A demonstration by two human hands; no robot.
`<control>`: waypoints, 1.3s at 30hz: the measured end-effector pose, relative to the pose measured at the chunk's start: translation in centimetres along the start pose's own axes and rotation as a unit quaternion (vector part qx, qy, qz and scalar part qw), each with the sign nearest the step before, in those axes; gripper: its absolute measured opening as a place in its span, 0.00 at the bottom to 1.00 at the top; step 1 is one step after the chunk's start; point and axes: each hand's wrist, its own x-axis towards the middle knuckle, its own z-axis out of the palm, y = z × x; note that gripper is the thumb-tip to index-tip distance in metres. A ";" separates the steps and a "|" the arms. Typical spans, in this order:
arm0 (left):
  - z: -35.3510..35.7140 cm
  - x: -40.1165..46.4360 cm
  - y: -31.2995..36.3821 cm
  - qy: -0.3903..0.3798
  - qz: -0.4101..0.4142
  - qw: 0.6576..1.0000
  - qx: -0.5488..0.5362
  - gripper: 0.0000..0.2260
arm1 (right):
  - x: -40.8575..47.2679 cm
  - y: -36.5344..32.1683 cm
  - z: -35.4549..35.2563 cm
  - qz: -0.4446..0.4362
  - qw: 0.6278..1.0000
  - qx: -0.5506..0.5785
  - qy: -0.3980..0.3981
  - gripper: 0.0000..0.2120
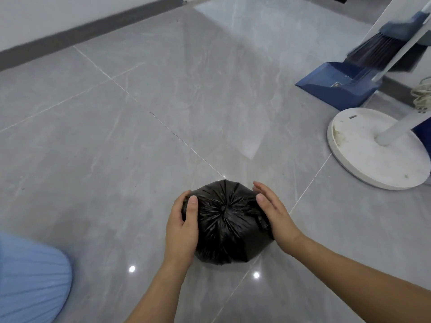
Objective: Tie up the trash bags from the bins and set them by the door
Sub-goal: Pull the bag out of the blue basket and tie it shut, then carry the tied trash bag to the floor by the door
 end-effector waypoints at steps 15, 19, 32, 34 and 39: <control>2.7 -1.1 19.3 0.137 -0.001 0.990 0.027 0.17 | -2.4 -19.1 1.9 0.131 0.911 0.310 0.237 0.15; 3.5 -3.8 34.3 0.094 0.030 0.994 0.042 0.18 | -5.9 -32.3 -2.0 0.091 0.896 0.340 0.269 0.11; 2.2 -23.2 92.3 0.025 0.144 0.989 0.026 0.21 | -28.3 -86.5 -16.4 -0.013 0.906 0.331 0.264 0.11; 1.8 -26.0 96.2 0.026 0.167 0.986 0.012 0.21 | -31.1 -90.5 -17.6 -0.029 0.904 0.326 0.274 0.11; 2.4 -29.5 100.3 0.042 0.187 0.981 -0.022 0.21 | -34.9 -94.4 -21.0 -0.074 0.897 0.321 0.293 0.13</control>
